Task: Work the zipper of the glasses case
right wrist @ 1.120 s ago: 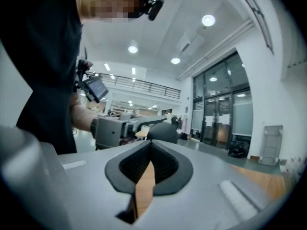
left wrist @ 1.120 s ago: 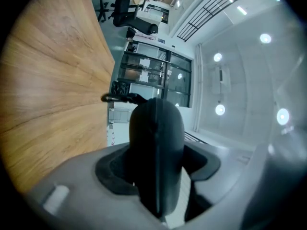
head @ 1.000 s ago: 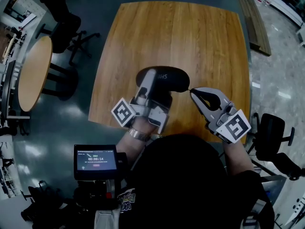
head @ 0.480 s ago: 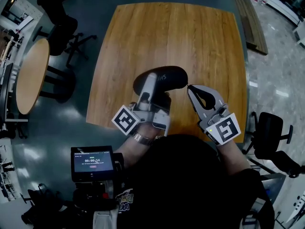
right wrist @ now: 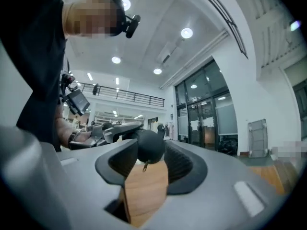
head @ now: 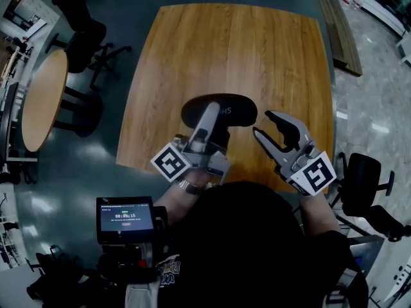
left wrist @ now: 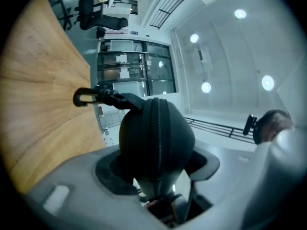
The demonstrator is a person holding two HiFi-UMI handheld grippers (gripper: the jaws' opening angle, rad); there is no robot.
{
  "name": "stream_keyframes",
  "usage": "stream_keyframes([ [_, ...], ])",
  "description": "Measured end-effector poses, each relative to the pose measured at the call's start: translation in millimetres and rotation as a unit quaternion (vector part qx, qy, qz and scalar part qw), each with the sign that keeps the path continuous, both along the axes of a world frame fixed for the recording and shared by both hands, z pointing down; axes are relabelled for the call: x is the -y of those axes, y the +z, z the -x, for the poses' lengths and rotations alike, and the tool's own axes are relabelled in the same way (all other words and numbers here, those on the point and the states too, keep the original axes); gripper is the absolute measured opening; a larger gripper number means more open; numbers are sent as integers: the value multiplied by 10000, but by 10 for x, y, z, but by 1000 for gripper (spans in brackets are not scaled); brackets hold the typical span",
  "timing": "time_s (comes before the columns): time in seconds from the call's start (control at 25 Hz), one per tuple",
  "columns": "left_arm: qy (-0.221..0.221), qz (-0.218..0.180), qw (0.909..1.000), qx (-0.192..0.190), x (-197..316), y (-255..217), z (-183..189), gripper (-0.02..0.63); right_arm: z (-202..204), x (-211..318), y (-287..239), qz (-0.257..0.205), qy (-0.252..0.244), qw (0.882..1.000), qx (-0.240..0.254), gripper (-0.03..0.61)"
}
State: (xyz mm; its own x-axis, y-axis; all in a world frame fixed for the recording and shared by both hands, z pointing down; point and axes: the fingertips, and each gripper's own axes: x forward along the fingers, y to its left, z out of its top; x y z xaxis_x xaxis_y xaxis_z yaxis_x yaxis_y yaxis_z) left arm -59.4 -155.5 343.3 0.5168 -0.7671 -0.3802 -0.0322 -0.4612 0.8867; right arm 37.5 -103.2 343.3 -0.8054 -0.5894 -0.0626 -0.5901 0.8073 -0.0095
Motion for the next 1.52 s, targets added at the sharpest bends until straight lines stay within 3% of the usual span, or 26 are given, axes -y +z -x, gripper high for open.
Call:
stream_keyframes([
  [0.04,141,-103,9997,194,-29,3,-42,255,34,-42,-22,-119,-174,9995,-236,176],
  [0.16,685,-288,9954,611,-139,56,-211,255,165,-126,62,-440,-655,9898,-1188,256],
  [0.24,853,-298,9933,717,-182,104,-279,255,271,-145,220,-567,-852,9763,-1905,291],
  [0.32,850,-124,9938,713,-185,189,-291,255,365,-131,341,-637,-862,9672,-2302,297],
  [0.52,904,344,9939,531,-206,395,-279,255,469,-71,488,-569,-726,9627,-2544,311],
  [0.64,1100,536,9905,629,-230,524,-321,255,498,-82,602,-420,-886,9583,-2685,324],
  [0.84,1445,632,9850,694,-260,683,-385,263,444,-132,700,-265,-945,9637,-2483,311],
  [1.0,1035,753,9868,996,-195,870,-90,301,260,-104,741,-198,-814,9694,-2309,308],
  [1.08,782,803,9864,1205,-195,967,159,227,78,-2,864,44,-583,9731,-2230,307],
  [1.12,709,763,9837,1464,-220,1016,255,201,-16,78,977,179,-450,9735,-2234,307],
  [1.16,689,675,9786,1818,-266,1060,311,128,-98,171,1119,298,-331,9732,-2257,307],
  [1.24,811,402,9620,2577,-417,1118,293,16,-189,367,1447,542,-176,9717,-2292,307],
  [1.36,1231,-128,9360,3294,-673,1161,82,-2,-191,638,2024,1059,-110,9672,-2306,307],
  [1.52,1899,-530,9121,3595,-958,1115,-204,-2,-114,873,2683,1608,-192,9550,-2486,305],
])
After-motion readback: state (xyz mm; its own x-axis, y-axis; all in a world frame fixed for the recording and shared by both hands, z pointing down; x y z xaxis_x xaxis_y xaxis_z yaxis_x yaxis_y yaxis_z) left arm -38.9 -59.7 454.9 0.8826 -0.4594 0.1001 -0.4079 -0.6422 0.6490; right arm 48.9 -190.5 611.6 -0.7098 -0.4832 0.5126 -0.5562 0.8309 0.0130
